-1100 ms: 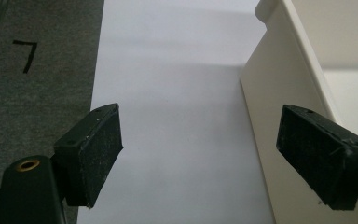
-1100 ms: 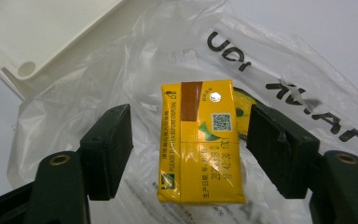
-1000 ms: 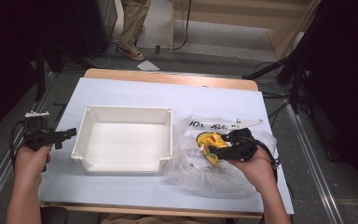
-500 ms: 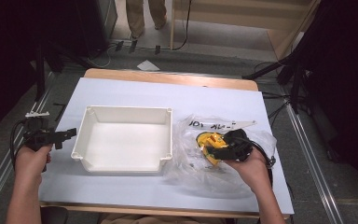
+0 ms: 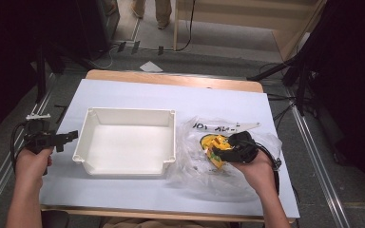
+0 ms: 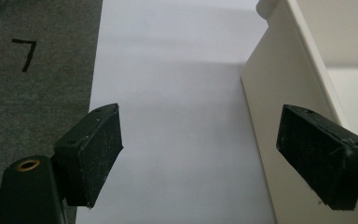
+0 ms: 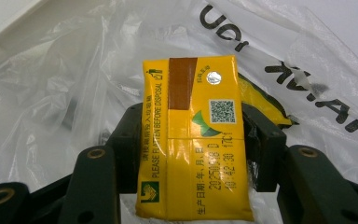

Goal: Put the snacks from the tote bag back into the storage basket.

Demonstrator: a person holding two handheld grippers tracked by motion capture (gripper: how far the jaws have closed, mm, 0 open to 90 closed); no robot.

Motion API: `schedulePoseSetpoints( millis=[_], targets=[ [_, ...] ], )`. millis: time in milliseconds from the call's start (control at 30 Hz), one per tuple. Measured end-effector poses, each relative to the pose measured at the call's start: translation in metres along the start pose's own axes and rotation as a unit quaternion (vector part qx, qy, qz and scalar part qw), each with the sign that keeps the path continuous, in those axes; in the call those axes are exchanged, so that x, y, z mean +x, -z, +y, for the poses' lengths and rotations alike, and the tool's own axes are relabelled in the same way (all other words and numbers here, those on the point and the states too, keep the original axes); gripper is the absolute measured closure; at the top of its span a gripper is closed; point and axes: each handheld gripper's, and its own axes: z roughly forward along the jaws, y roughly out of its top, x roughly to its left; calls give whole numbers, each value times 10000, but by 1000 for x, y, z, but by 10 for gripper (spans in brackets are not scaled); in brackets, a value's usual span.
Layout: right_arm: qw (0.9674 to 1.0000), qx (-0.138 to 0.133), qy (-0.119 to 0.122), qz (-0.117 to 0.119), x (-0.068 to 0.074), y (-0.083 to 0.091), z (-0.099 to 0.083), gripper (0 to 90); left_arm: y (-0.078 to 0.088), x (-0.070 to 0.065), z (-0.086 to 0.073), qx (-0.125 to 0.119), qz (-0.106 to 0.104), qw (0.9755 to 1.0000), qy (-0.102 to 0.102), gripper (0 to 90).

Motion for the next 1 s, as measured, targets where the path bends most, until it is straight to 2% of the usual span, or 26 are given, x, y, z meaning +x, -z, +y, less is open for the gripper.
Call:
schedulePoseSetpoints(
  millis=[400,600,800,1000],
  targets=[
    [9999,51,98,22,-2,4,2,515,-1,-1,0,8,-1,10000,-19,149],
    [9999,-11,151,24,-2,5,3,518,-1,0,0,18,-3,10000,-1,149],
    [9998,-118,134,-84,0,9,6,525,-1,0,-1,12,-1,10000,5,149],
    [9988,-465,65,-106,-2,18,7,535,-2,-1,-1,24,-3,10000,2,149]
  ],
)
